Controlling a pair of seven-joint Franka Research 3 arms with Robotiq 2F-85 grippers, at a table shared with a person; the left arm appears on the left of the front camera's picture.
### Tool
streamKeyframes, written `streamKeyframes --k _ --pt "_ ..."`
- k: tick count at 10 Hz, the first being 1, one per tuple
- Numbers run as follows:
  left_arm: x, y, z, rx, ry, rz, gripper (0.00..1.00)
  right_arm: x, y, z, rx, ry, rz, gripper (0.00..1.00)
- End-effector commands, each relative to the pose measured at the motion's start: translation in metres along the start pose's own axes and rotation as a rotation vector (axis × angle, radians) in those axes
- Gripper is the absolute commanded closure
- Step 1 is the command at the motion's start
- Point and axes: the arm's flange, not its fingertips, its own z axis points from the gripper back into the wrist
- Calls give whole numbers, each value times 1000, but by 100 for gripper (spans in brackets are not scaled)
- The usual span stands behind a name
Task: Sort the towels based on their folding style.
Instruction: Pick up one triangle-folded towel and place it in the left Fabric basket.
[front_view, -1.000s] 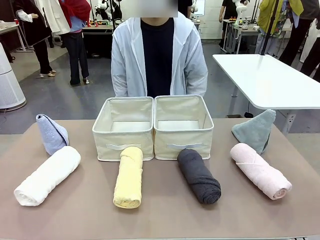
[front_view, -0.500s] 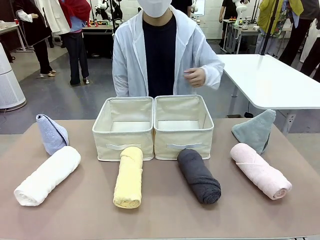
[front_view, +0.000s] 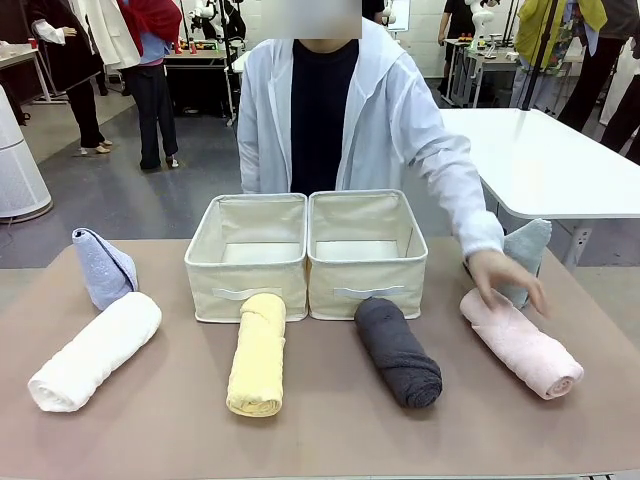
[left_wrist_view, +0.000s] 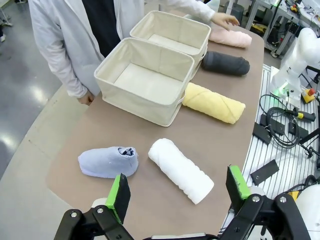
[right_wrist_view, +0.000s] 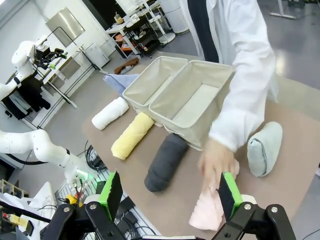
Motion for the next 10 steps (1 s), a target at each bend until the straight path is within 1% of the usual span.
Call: streamKeyframes --k 1,4,6,7,8,9,10 --pt "2 1 2 -8 -14 4 0 1 -1 -1 19 -19 18 0" --pt "0 0 0 0 -1 0 0 1 -1 -1 19 -19 18 0" --pt "36 -10 -30 147 263 167 0 1 -1 -1 19 -19 18 0" --pt "53 -17 -45 256 399 231 0 1 -1 -1 19 -19 18 0" --pt "74 -19 -66 361 520 381 0 1 -1 -1 19 -19 18 0" --pt "91 -20 -94 422 631 492 0 1 -1 -1 19 -19 18 0" --pt "98 -20 -133 509 739 597 0 1 -1 -1 19 -19 18 0"
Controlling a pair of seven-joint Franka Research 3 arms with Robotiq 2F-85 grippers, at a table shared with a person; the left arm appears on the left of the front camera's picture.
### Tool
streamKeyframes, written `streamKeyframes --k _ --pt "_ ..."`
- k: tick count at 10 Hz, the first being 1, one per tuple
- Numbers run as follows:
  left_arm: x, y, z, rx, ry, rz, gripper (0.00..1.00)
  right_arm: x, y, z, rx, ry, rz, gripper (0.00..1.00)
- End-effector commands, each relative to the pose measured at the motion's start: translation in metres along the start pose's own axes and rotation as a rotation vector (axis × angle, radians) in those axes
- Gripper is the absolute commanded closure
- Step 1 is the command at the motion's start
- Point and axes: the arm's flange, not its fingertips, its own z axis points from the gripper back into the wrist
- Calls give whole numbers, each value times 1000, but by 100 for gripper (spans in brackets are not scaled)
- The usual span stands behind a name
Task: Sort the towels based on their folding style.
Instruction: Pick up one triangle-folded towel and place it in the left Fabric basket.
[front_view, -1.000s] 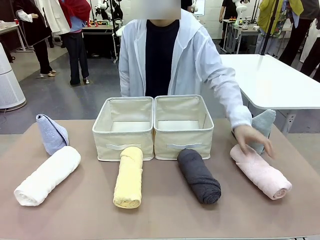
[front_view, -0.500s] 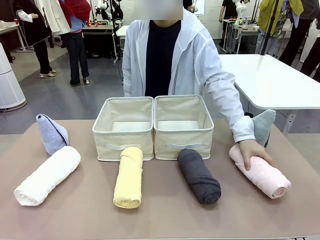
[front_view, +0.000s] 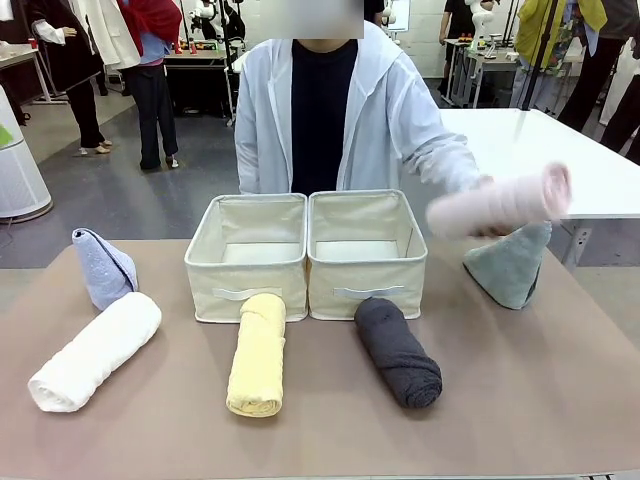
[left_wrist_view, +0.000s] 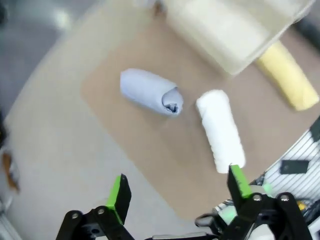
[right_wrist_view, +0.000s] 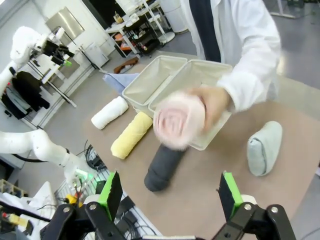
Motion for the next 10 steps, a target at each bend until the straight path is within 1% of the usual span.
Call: streamKeyframes --k 1,2,3,4,5,6,7,10 --pt "23 -27 -50 96 348 274 0 0 -1 -2 22 -22 17 0" --pt "28 -41 -71 115 393 308 0 0 -1 -2 22 -22 17 0" --pt "32 -51 -91 106 417 354 0 0 -1 -2 22 -22 17 0" --pt "32 -54 -116 156 433 415 0 0 -1 -2 22 -22 17 0" --pt "34 -58 -122 132 413 456 0 0 -1 -2 22 -22 17 0" --pt "39 -55 -112 74 354 475 0 0 -1 -2 22 -22 17 0" --pt "28 -60 -129 175 443 405 0 0 -1 -2 22 -22 17 0" --pt "28 -60 -129 175 443 405 0 0 -1 -2 22 -22 17 0"
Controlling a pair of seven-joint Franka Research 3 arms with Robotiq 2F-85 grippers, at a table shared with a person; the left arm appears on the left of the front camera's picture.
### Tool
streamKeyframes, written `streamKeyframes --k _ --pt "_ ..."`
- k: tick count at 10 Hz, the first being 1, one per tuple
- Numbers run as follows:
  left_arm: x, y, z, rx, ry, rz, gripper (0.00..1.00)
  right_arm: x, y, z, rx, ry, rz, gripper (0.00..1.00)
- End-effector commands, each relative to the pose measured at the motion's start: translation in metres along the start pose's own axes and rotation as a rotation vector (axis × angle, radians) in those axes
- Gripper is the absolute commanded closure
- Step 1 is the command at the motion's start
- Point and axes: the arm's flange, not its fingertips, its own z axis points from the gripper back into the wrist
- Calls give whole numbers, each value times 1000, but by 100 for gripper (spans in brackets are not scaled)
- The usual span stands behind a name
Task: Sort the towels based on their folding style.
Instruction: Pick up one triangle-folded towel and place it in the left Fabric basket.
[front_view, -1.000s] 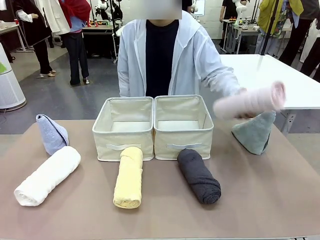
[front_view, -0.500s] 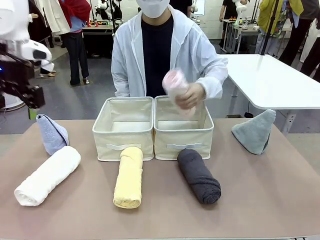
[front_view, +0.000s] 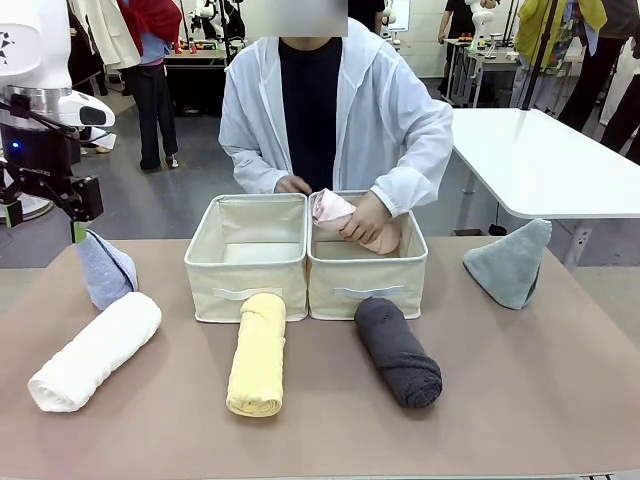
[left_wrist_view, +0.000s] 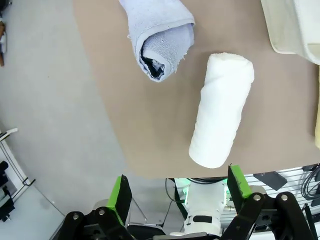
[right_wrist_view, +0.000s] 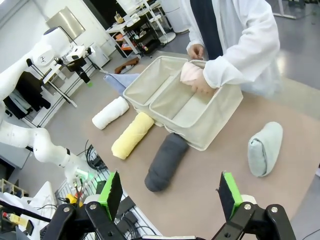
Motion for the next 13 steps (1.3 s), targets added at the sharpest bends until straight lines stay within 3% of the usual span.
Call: streamKeyframes --k 1,2,4,5,7,13 --pt "-4 3 -1 20 0 -9 0 0 -2 -1 17 -19 15 0" --pt "0 0 0 0 0 0 0 0 -2 -1 17 -19 15 0" --pt "30 12 -23 -154 -7 81 0 0 -2 -1 17 -19 15 0" --pt "40 19 -33 -205 -11 181 0 0 -2 -1 17 -19 15 0" --pt "53 24 -49 -211 -24 301 0 0 -2 -1 17 -19 15 0" --pt "84 16 -85 -158 -57 436 0 0 -2 -1 17 -19 15 0"
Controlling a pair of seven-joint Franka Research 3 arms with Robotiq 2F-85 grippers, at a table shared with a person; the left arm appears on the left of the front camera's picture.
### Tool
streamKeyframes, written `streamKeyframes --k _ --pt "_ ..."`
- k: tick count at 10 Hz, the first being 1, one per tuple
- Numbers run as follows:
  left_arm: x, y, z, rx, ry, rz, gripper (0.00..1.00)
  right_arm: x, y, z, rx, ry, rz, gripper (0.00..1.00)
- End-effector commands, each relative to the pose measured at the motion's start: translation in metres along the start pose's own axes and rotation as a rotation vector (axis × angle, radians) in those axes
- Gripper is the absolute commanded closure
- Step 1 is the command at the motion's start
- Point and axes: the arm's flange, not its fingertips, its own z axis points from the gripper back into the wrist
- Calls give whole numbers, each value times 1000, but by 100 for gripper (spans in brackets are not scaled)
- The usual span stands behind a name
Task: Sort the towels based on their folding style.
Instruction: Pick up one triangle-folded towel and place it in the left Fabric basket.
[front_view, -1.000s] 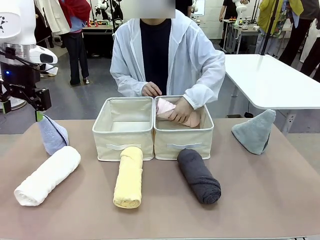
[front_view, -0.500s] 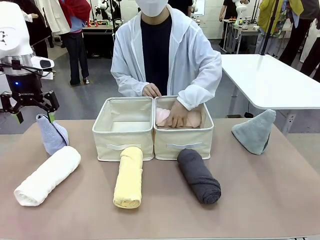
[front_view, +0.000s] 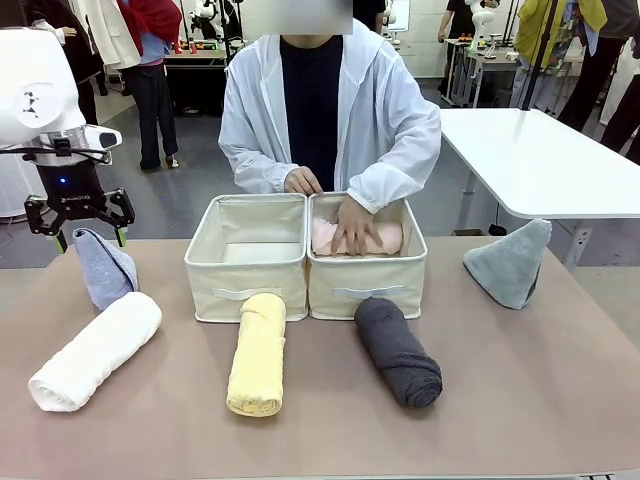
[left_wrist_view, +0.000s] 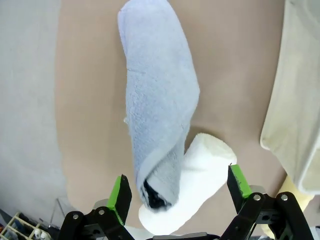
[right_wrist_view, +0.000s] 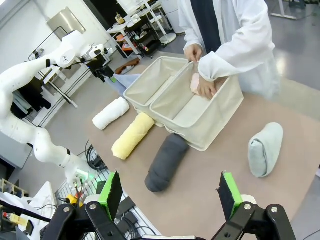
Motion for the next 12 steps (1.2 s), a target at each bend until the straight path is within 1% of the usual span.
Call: streamKeyframes --k 1,2,3,4,5,7,8,9,12 --pt "4 -4 -10 59 -30 52 9 1 -1 -1 15 -17 15 0" --pt "6 -4 -11 78 -43 55 48 1 -1 -1 15 -17 15 0" --pt "6 -4 -11 87 -40 56 57 1 -1 -1 15 -17 15 0" --pt "7 -3 -11 87 -40 58 98 1 -1 -1 15 -17 15 0" --pt "6 -2 -10 91 -47 57 100 1 -1 -1 15 -17 15 0" --pt "7 -2 -9 89 -39 57 100 1 -1 -1 15 -17 15 0" --pt "7 -2 -10 88 -30 56 96 1 -1 -1 15 -17 15 0" --pt "7 -2 -10 87 -21 54 100 1 -1 -1 15 -17 15 0" --pt "9 -2 -11 97 -7 54 100 1 -1 -1 15 -17 15 0"
